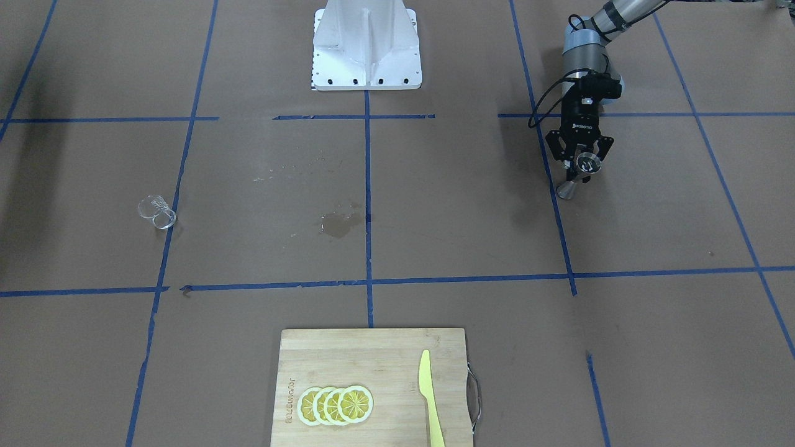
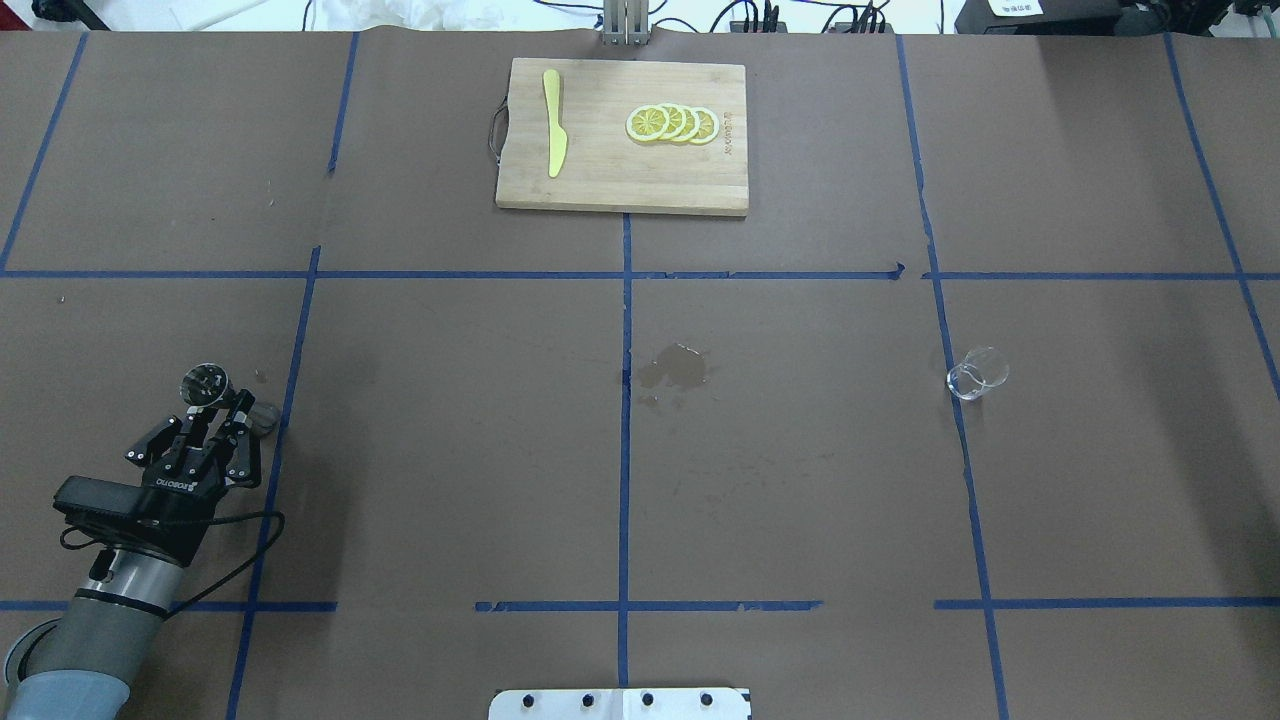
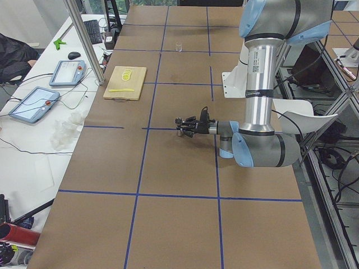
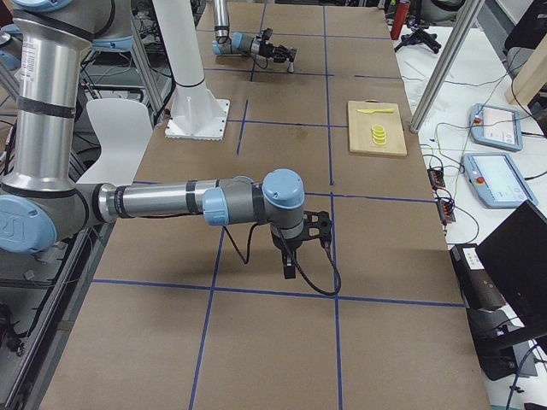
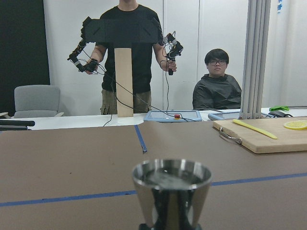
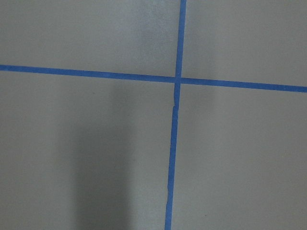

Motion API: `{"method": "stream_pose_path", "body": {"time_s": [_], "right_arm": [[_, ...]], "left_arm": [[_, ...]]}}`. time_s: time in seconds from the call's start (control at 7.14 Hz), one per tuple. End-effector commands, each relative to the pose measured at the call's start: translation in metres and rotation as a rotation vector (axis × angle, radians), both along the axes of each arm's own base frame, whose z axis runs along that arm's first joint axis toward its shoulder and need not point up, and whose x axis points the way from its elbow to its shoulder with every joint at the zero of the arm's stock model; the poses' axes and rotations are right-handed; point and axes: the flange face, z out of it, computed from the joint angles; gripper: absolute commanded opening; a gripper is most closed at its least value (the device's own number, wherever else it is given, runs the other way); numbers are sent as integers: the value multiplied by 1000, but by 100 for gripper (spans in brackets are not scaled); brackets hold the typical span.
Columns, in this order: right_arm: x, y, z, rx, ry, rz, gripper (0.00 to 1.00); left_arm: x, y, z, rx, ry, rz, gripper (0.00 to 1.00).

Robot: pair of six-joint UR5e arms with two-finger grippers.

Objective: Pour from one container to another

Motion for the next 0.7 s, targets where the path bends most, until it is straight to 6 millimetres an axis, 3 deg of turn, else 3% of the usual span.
{"method": "stream_pose_path", "body": {"time_s": [0.0,0.28,0.56], "right_arm": [[0,0,0,0,1,1,100],[0,0,0,0,1,1,100],[0,0,-1,1,0,0,100]], "left_arm": [[2,2,1,-1,2,4,39],[1,2,1,-1,7,4,41],[2,2,1,-1,4,4,61]]}}
